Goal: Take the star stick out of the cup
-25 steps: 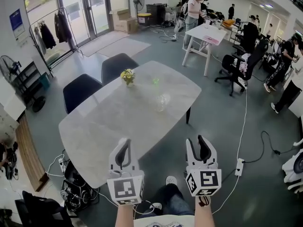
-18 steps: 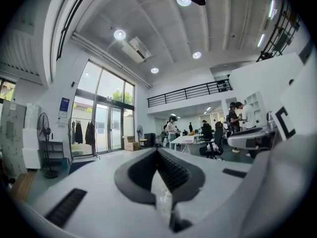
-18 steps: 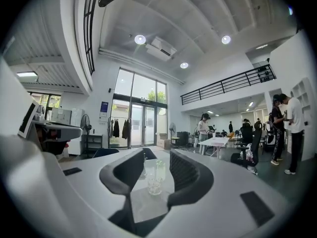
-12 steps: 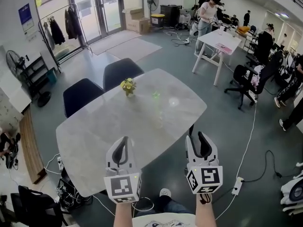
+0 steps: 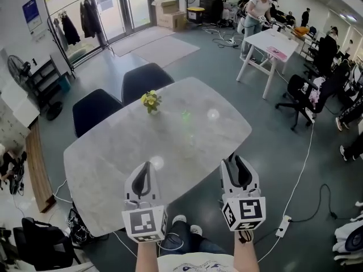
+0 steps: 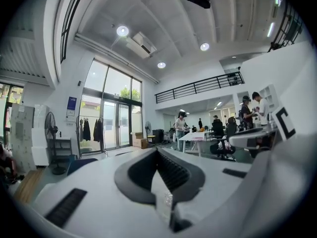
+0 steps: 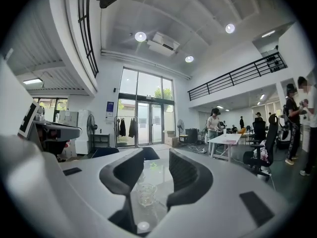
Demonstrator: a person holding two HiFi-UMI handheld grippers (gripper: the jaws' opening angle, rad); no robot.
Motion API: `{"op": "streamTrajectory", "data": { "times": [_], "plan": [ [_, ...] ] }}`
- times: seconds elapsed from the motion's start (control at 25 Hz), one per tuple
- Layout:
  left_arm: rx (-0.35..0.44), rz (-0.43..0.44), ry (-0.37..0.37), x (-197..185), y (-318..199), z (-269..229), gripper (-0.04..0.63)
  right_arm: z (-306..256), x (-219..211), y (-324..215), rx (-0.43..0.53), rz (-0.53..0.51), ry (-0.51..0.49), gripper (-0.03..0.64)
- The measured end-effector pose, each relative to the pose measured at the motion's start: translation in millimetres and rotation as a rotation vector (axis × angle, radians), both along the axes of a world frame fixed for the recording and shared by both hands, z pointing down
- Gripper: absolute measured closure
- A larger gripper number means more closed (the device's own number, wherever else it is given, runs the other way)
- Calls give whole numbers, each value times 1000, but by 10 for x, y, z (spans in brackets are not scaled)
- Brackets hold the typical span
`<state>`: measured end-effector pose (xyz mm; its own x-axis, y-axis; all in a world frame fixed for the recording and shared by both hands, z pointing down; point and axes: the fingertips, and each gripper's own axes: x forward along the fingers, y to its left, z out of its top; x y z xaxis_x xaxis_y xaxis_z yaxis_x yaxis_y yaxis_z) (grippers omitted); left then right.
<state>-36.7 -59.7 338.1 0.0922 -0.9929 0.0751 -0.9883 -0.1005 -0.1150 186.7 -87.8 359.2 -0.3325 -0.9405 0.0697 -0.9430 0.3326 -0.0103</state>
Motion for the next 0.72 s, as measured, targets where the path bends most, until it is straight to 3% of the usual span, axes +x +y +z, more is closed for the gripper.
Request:
{"op": "streamTrajectory", "data": {
  "times": [0.72],
  "plan": [
    [-96, -4, 40, -439, -1322, 294, 595, 351, -491, -1337, -108, -17, 27, 456]
  ]
}}
